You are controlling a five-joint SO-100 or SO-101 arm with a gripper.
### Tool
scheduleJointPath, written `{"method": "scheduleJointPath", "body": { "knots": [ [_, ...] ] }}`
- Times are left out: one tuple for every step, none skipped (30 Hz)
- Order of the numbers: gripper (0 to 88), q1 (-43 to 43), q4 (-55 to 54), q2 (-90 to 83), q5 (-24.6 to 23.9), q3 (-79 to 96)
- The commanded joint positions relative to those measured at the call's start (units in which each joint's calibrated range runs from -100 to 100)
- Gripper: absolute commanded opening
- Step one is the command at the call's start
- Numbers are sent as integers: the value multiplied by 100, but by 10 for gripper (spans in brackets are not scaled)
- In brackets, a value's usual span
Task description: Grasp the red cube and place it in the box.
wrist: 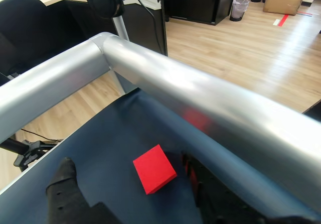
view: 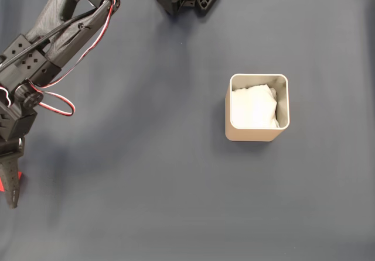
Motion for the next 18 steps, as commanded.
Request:
{"method": "scheduleJointPath", "body": {
  "knots": [
    [488, 78, -88, -84, -5, -323],
    [488, 85, -88, -67, 5, -323],
    [488, 85, -88, -50, 15, -323],
    [488, 85, -80, -32, 24, -323],
    [488, 85, -80, -24, 34, -323],
    [488, 85, -72, -15, 44, -323],
    [487, 78, -56, -15, 59, -313],
    [485, 78, -39, -15, 78, -295],
    [484, 71, -39, -6, 98, -277],
    [482, 71, -56, 11, 107, -268],
    [482, 71, -64, 28, 117, -268],
    [482, 71, -64, 37, 122, -268],
    [482, 71, -56, 54, 132, -268],
    [482, 71, -47, 71, 142, -268],
    [482, 71, -39, 80, 147, -259],
    [481, 71, -39, 89, 156, -241],
    [481, 71, -39, 97, 171, -213],
    [481, 71, -31, 97, 181, -195]
  ]
}}
